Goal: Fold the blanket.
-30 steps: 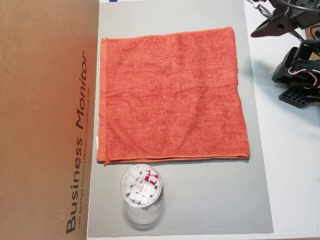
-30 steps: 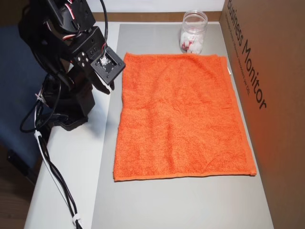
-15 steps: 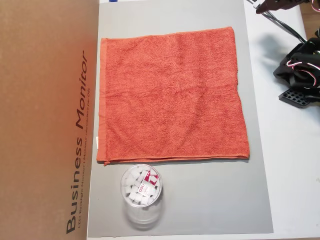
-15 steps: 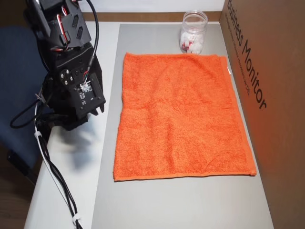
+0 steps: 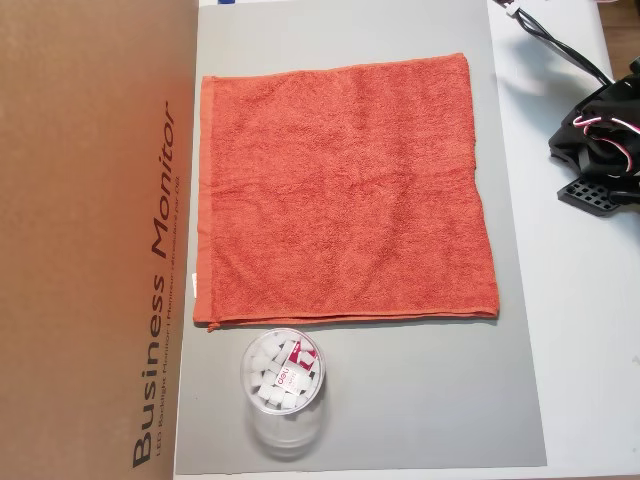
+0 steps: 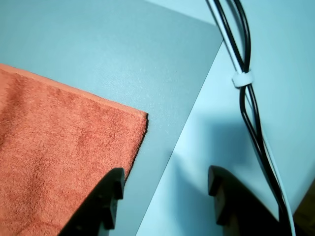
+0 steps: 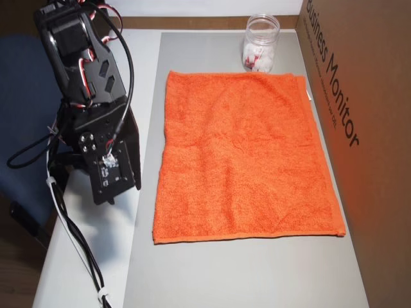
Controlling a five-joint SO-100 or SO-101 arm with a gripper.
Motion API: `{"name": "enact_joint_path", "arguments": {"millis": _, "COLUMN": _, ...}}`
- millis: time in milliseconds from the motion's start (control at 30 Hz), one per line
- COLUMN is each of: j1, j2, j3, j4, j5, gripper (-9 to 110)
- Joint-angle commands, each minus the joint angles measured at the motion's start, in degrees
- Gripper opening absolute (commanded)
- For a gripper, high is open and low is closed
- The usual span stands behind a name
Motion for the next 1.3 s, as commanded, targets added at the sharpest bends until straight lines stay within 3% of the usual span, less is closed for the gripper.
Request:
{"name": "enact_joint_path", "arguments": {"millis": 0, "j1": -0.35, "j2": -1.05, "j3": 1.49, "j4": -4.22, "j5": 0.18, "gripper": 18}}
{"name": "enact_joint_path", "arguments": {"millis": 467, "j1": -1.76, "j2": -4.39, "j3": 19.51, "j4": -31.46, "j5": -0.70, "gripper": 18}}
{"name": "enact_joint_path", "arguments": {"millis": 1267, "j1": -3.34, "j2": -16.00, "j3": 21.71, "j4": -35.60, "j5": -0.53, "gripper": 18}}
